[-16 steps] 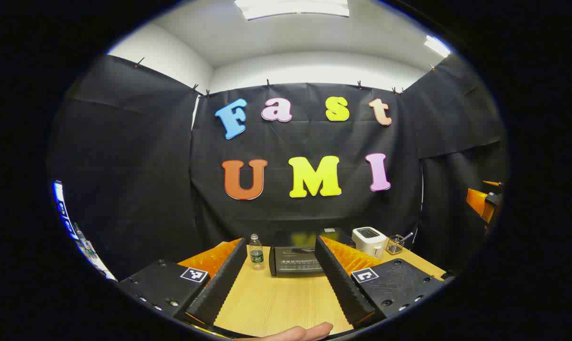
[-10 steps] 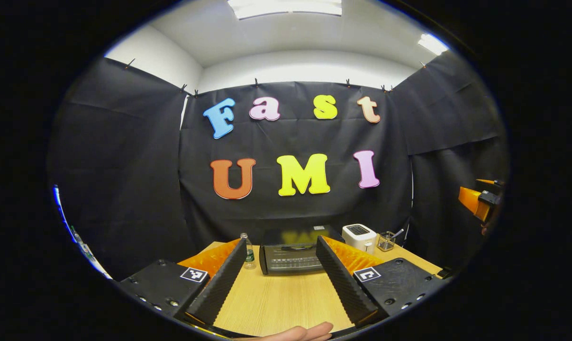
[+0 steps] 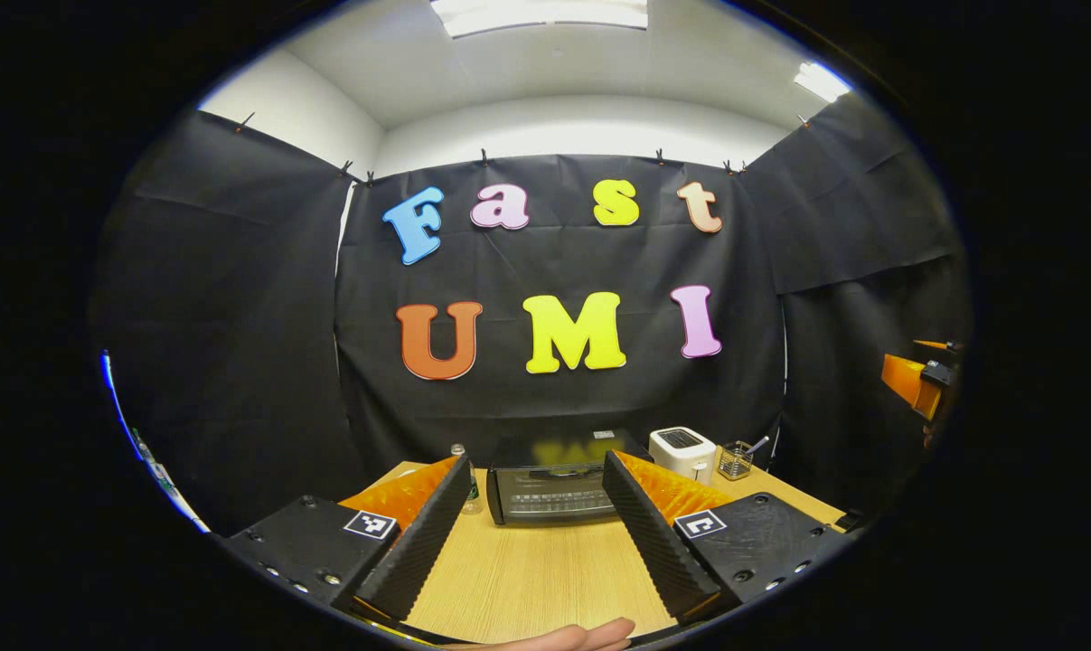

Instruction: Open the electric oven with the left hand, put the food in, and close the electric oven.

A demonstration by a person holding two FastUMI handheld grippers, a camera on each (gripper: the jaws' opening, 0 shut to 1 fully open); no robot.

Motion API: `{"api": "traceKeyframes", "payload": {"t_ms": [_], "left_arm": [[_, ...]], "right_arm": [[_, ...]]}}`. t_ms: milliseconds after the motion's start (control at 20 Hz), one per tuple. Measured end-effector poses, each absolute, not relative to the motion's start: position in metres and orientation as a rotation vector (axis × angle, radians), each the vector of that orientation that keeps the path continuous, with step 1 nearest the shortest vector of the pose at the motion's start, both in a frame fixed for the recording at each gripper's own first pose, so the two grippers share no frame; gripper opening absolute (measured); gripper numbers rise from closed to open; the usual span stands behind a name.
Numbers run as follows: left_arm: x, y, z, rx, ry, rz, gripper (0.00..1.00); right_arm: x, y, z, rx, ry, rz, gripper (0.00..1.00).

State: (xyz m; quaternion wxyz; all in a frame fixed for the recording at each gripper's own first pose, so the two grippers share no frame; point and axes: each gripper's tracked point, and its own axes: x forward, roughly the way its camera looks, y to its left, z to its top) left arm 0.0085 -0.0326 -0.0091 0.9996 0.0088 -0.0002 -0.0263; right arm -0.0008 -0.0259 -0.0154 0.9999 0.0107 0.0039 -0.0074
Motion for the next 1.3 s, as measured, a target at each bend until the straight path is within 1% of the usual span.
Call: {"api": "traceKeyframes", "payload": {"t_ms": [150,350,400,450,550,600,750,800,850,900,1150,1200,1250,1300], "left_arm": [[0.029,-0.038,-0.018,0.002,0.007,-0.065,0.96],[0.078,-0.051,-0.03,0.012,0.004,-0.097,0.96],[0.093,-0.056,-0.036,0.018,0.005,-0.107,0.96],[0.107,-0.06,-0.045,0.026,0.018,-0.116,0.96],[0.138,-0.066,-0.065,0.039,0.064,-0.123,0.96],[0.153,-0.069,-0.071,0.042,0.083,-0.123,0.96],[0.197,-0.073,-0.088,0.041,0.141,-0.114,0.96],[0.211,-0.075,-0.093,0.037,0.161,-0.117,0.96],[0.224,-0.077,-0.101,0.033,0.186,-0.119,0.96],[0.236,-0.08,-0.108,0.031,0.207,-0.122,0.96],[0.286,-0.094,-0.143,0.035,0.301,-0.134,0.96],[0.293,-0.097,-0.149,0.031,0.318,-0.139,0.96],[0.302,-0.1,-0.156,0.027,0.335,-0.143,0.96],[0.308,-0.103,-0.161,0.03,0.355,-0.146,0.96]], "right_arm": [[0.008,-0.024,-0.021,0.02,0.008,-0.001,0.9],[0.021,-0.025,-0.029,0.026,0.018,0.025,0.9],[0.025,-0.025,-0.028,0.034,0.014,0.04,1.0],[0.029,-0.031,-0.028,0.042,0.013,0.034,0.9],[0.036,-0.038,-0.027,0.05,0.009,0.031,0.9],[0.039,-0.039,-0.025,0.049,0.005,0.031,1.0],[0.047,-0.046,-0.017,0.02,-0.006,0.032,1.0],[0.05,-0.049,-0.012,0.009,-0.016,0.033,0.9],[0.053,-0.053,-0.009,0.005,-0.022,0.029,1.0],[0.056,-0.058,-0.009,0.005,-0.025,0.028,0.9],[0.077,-0.075,-0.015,0.026,-0.005,0.015,0.9],[0.081,-0.078,-0.02,0.028,0.002,0.009,1.0],[0.085,-0.081,-0.023,0.028,0.009,0.004,0.9],[0.088,-0.083,-0.026,0.031,0.015,-0.002,1.0]]}}
